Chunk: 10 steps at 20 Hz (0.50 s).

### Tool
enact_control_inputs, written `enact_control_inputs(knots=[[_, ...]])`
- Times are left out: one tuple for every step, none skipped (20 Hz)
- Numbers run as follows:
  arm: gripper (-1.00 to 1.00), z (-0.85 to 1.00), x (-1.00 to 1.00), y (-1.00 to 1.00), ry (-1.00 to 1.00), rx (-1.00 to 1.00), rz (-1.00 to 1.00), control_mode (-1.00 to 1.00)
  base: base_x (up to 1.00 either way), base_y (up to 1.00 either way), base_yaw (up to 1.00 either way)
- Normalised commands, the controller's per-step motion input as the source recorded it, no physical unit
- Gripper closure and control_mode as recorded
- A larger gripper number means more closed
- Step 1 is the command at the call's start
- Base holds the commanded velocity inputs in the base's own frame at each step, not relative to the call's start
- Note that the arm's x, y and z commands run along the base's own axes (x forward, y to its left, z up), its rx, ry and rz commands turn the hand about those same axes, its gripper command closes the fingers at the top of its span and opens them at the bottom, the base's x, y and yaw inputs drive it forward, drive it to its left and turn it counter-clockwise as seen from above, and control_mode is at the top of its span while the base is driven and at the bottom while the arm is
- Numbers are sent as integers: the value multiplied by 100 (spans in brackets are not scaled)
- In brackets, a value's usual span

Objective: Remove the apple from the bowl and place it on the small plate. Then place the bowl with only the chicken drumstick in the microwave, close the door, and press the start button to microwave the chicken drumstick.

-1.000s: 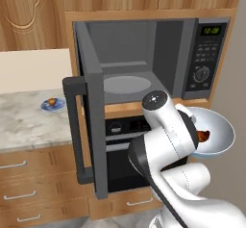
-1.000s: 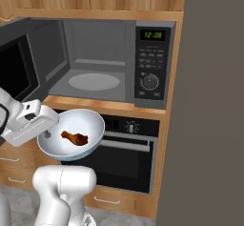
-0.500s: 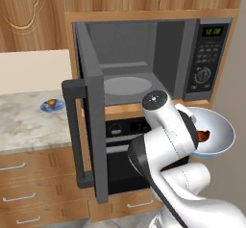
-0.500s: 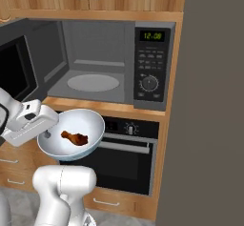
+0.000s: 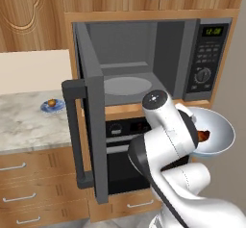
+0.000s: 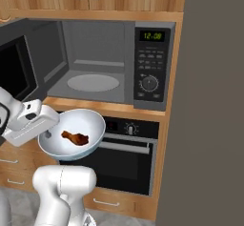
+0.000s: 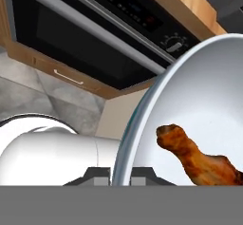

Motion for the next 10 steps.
enact_control_inputs(knots=[[100, 16, 25, -11, 0, 0, 1, -100, 0, 0, 0], [100, 9, 34, 0, 0, 0, 3, -100, 0, 0, 0], [100, 21, 38, 0, 0, 0, 9, -100, 0, 0, 0], [100, 24, 36, 0, 0, 0, 16, -100, 0, 0, 0], [100, 24, 34, 0, 0, 0, 19, -100, 0, 0, 0], [100, 19, 38, 0, 0, 0, 24, -100, 0, 0, 0], [100, 18, 37, 0, 0, 0, 28, -100, 0, 0, 0], [100, 9, 44, 4, 0, -3, 33, -100, 0, 0, 0], [100, 6, 43, 11, 0, -4, 31, -100, 0, 0, 0], [100, 1, 49, 19, 0, -5, 29, -100, 0, 0, 0]])
